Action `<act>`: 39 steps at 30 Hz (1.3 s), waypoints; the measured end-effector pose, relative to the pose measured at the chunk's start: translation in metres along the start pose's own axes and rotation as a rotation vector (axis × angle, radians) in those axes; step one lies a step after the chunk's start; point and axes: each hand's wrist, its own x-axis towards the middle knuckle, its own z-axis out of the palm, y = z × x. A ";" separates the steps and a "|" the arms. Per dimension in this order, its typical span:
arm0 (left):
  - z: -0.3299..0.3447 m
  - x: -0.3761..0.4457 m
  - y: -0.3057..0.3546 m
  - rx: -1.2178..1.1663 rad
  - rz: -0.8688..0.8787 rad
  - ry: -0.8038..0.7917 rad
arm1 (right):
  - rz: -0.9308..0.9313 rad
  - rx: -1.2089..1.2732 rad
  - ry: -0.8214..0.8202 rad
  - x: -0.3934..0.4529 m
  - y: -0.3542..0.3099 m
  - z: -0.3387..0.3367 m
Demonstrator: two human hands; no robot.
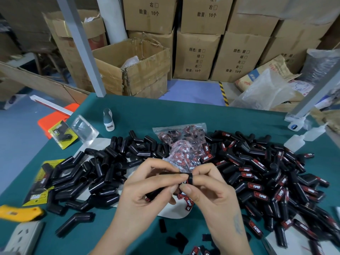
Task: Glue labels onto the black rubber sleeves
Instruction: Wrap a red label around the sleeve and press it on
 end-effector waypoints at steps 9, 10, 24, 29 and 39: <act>-0.003 -0.001 -0.005 -0.047 -0.047 0.016 | -0.037 0.067 -0.019 -0.002 0.004 0.003; -0.003 -0.001 -0.005 -0.054 -0.057 0.024 | -0.052 0.044 0.023 -0.003 0.005 0.006; -0.001 -0.002 0.006 -0.035 -0.036 0.055 | -0.369 -0.187 0.120 -0.003 0.008 0.007; -0.001 -0.003 0.007 -0.013 -0.018 0.075 | -0.359 -0.177 0.132 -0.003 0.007 0.005; -0.008 -0.002 0.006 0.148 0.048 0.028 | -0.334 -0.196 0.109 -0.005 0.003 0.004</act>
